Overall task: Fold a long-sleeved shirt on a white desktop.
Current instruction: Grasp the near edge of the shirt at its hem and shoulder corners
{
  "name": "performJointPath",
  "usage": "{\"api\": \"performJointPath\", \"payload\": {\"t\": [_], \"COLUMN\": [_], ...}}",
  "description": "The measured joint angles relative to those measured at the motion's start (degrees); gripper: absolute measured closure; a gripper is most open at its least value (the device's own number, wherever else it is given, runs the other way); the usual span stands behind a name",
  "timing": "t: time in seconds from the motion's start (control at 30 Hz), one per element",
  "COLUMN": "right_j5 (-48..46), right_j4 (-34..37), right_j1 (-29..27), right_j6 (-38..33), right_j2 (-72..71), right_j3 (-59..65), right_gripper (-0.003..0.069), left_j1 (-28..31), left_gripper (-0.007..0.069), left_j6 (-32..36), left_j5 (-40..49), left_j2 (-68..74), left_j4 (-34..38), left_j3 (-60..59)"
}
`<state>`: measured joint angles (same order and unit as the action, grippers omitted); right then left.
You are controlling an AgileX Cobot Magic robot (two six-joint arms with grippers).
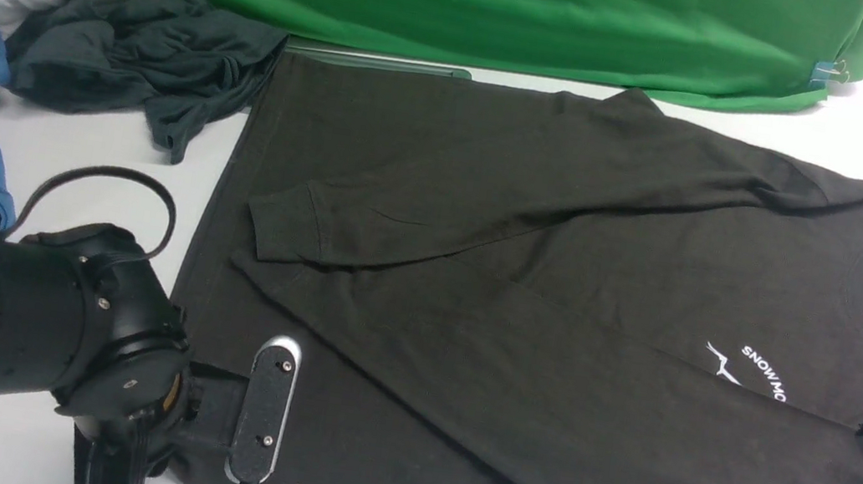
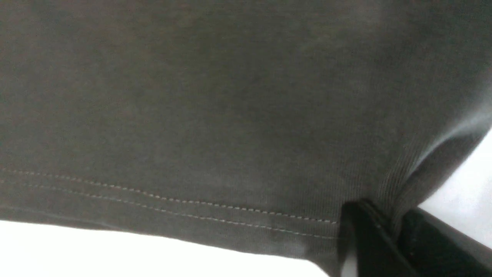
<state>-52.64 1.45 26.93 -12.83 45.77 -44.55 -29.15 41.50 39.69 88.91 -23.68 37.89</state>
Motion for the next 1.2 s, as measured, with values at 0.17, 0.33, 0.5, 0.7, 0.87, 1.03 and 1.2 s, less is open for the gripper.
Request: {"api": "performJointPath", "payload": {"t": [0.17,0.33,0.5,0.7,0.87,1.03,1.2], "right_j5": [0.5,0.7,0.8,0.9,7.2,14.0,21.1], "right_j4": [0.0,0.0,0.0,-3.3,-10.9,-22.8,-25.4], "right_j1": [0.0,0.0,0.0,0.0,-0.6,-5.7,-12.9], "right_j6": [0.0,-2.1,-8.7,-20.3,-22.1,-21.0,-22.7], "right_j2": [0.1,4.3,12.0,24.5,30.8,35.8,37.6], "right_j3": [0.0,0.0,0.0,1.7,7.4,12.4,12.5], "right_gripper": [0.0428,0.0382,0.0316,0.0181,0.0149,0.0145,0.0144], "left_j1": [0.0,0.0,0.0,0.0,0.0,0.0,0.0], "left_gripper": [0.0574,0.0574,0.0574,0.0574,0.0574,0.0574,0.0574], "left_j6": [-3.5,-4.8,-5.1,-7.4,-10.0,-10.8,-11.7], "left_j5": [1.4,8.2,13.1,14.4,14.4,14.2,13.8], "left_j2": [-7.2,-15.8,-21.0,-26.3,-28.4,-29.4,-29.5], "left_j4": [6.9,16.6,20.1,20.6,20.6,20.6,20.6], "left_j3": [0.0,-0.1,-0.1,-0.1,-0.1,-0.1,-0.1]}}
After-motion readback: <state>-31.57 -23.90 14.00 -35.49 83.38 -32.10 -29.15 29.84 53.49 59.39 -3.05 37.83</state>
